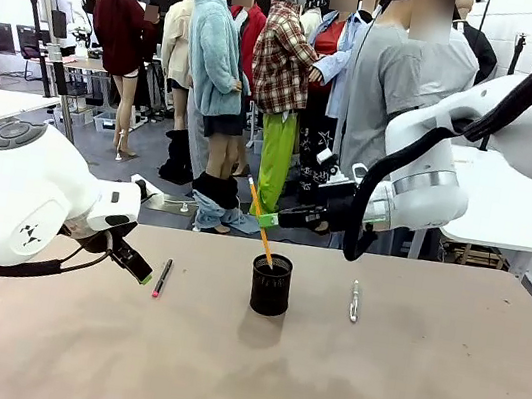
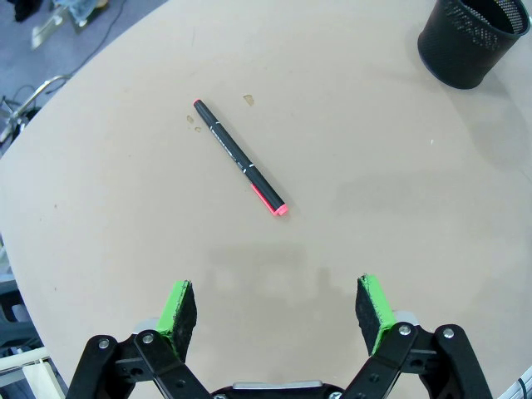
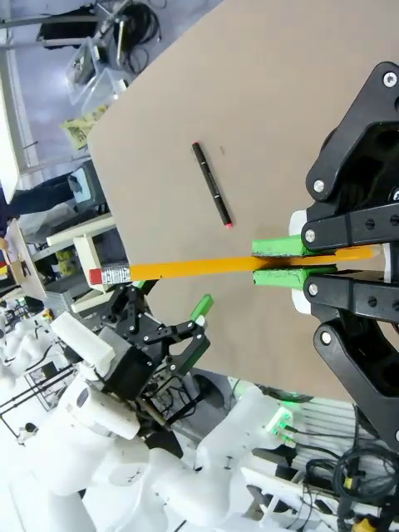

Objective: Place the pens into the pen holder.
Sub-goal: Pick up a writing instrument from the table and place it into the Pen holder.

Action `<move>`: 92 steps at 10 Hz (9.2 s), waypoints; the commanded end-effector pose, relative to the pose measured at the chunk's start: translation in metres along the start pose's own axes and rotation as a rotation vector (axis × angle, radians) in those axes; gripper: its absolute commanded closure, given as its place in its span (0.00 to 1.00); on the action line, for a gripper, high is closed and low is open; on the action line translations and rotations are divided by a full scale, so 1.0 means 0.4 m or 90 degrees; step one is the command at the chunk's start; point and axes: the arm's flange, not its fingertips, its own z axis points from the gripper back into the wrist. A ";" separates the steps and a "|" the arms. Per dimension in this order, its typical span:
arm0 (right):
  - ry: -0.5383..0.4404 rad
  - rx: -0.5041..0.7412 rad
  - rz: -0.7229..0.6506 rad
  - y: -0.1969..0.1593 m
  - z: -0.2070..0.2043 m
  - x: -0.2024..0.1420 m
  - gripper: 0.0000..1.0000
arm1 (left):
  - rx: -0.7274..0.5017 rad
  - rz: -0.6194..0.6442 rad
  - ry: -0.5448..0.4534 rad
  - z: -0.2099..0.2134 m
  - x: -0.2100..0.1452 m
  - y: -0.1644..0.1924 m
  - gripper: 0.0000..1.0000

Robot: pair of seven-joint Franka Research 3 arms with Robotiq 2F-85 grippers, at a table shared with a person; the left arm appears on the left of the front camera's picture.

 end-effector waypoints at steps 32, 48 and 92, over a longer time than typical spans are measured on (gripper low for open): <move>0.030 -0.039 0.029 -0.114 -0.007 -0.071 0.60 | 0.000 0.003 -0.001 0.001 -0.002 0.004 0.00; 0.455 -0.608 -0.310 -0.019 0.214 0.189 0.42 | 0.000 0.003 -0.001 0.001 -0.002 0.004 0.00; 0.279 -0.355 -0.345 -0.057 0.200 0.007 1.00 | 0.000 0.003 -0.001 0.001 -0.002 0.004 0.00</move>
